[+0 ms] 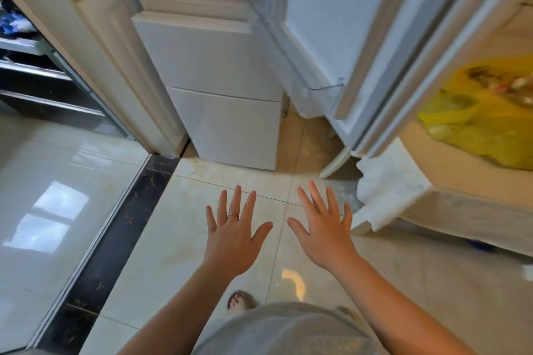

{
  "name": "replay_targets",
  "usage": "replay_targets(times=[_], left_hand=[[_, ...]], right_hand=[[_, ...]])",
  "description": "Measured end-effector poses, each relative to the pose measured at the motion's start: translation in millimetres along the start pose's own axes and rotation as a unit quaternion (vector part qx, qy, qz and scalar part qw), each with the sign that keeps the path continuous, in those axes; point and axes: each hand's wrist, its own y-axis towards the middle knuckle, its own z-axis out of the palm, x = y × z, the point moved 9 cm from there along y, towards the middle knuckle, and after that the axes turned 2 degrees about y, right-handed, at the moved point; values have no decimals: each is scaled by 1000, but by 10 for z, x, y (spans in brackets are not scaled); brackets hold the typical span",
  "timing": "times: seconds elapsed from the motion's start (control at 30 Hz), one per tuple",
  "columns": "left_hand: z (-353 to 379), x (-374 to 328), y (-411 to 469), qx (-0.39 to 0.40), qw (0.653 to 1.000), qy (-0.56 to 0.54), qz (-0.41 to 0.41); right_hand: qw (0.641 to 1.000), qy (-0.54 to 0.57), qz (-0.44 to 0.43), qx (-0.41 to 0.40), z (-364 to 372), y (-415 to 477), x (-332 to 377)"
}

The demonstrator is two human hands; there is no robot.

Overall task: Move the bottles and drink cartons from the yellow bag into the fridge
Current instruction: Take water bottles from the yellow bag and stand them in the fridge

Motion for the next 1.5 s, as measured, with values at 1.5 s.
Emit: replay_targets(times=[1.5], left_hand=[[-174, -6820, 2560, -71, 945, -61, 314]], right_hand=[[962, 73, 173, -199, -3112, 599, -6214]])
